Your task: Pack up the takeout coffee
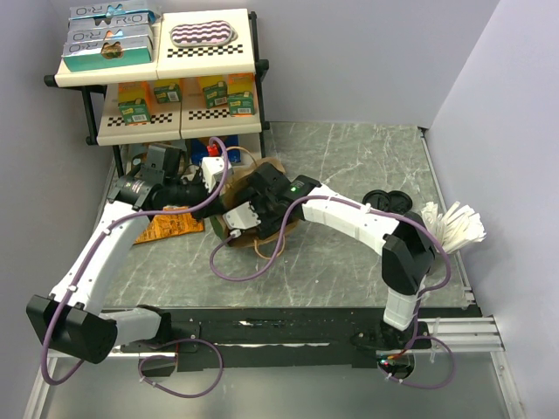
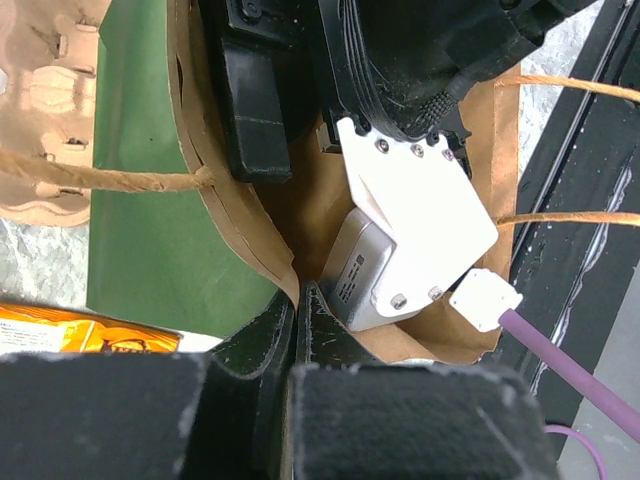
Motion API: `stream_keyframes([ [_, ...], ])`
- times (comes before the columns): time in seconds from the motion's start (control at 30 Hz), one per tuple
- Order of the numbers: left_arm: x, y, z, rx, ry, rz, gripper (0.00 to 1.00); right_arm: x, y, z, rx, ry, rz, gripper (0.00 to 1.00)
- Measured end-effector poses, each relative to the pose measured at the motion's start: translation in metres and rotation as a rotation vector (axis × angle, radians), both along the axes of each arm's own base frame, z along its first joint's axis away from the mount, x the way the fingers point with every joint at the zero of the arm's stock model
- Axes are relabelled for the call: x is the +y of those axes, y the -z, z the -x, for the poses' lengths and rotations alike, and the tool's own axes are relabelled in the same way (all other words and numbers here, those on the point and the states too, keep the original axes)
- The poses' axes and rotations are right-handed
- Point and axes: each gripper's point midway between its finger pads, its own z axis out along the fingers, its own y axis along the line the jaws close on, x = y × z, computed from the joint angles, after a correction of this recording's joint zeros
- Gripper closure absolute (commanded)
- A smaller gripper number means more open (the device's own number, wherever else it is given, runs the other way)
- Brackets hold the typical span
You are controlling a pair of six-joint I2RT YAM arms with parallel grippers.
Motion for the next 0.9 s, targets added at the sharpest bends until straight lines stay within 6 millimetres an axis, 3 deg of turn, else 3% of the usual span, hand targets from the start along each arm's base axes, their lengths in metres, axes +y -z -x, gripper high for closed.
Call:
stream_keyframes([
  [0.37,0.0016,0.0022,-0.0010,0.011,-0.013,-0.007,0.99,0.0053,0.0062,-0.0040,-0.013,-0.010,-0.023,0.98],
  [0.47,0.0018,0.0023,-0.0011,0.011,-0.014,-0.007,0.99,0.0061,0.0071,-0.0043,-0.014,-0.010,-0.027,0.86],
  [0.6,0.0021,0.0025,-0.0014,0.012,-0.018,-0.008,0.99,0.0066,0.0092,-0.0050,-0.018,-0.009,-0.031,0.65],
  [0.9,-0.0001,0.0006,-0.0013,0.030,-0.033,0.012,0.99,0.0037,0.0089,-0.0038,-0.012,0.002,-0.031,0.31],
])
